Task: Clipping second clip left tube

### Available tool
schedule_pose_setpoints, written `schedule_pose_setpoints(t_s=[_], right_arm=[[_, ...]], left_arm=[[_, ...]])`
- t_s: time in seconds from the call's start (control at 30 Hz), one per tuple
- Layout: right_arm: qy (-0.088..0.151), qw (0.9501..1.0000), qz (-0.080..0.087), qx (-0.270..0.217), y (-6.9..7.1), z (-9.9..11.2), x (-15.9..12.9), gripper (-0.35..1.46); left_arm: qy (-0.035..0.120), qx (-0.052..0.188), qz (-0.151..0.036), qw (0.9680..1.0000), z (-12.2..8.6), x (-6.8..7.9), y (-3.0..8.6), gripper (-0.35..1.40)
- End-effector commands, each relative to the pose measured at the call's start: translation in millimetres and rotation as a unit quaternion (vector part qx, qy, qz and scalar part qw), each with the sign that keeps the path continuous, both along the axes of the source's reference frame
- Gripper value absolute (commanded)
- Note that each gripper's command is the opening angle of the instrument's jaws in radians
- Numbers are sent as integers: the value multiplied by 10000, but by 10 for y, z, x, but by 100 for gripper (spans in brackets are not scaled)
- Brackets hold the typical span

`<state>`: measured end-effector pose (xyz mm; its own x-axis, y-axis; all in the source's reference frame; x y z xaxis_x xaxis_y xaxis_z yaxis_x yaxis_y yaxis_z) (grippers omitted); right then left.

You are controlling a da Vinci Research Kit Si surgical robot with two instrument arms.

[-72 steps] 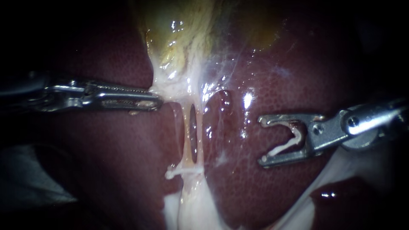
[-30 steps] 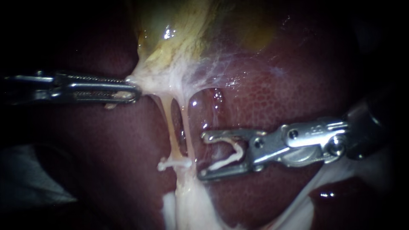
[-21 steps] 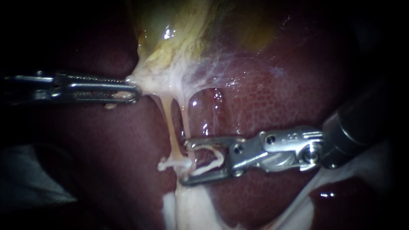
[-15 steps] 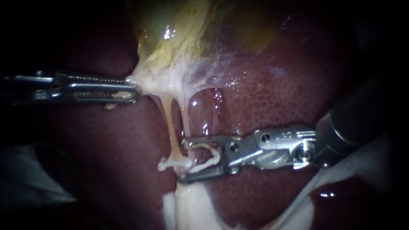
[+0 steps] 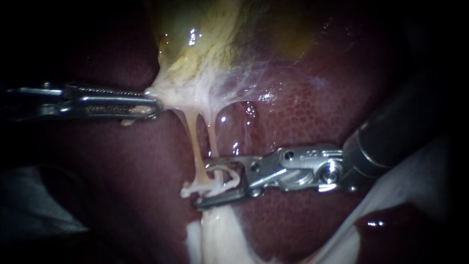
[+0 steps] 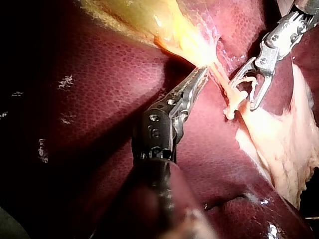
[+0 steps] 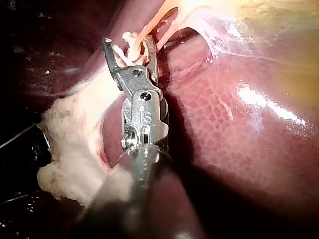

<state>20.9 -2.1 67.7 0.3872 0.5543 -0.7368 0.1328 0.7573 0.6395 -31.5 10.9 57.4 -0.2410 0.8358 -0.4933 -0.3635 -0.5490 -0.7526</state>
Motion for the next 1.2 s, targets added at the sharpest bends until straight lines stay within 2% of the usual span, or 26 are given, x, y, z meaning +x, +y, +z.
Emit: schedule_pose_setpoints(t_s=[0.03,0.3,0.53,0.73,0.9,1.2], right_arm=[[37,10000,29,18,0,0,3,50],[315,9990,126,285,-2,-6,18,50],[554,9971,64,517,-11,-23,25,50],[566,9967,26,582,-18,-38,29,48],[528,9962,44,698,-17,-41,28,41],[519,9957,40,770,-14,-45,21,16]], left_arm=[[0,0,0,10000,0,0,0,-35],[-10,-6,-10,10000,1,-1,0,-35],[-11,-7,-8,10000,2,-1,0,-35],[-11,-7,-7,10000,2,-1,0,-35],[-11,-7,-7,10000,2,-1,0,-35],[1,-4,1,10000,2,-1,0,-35]])
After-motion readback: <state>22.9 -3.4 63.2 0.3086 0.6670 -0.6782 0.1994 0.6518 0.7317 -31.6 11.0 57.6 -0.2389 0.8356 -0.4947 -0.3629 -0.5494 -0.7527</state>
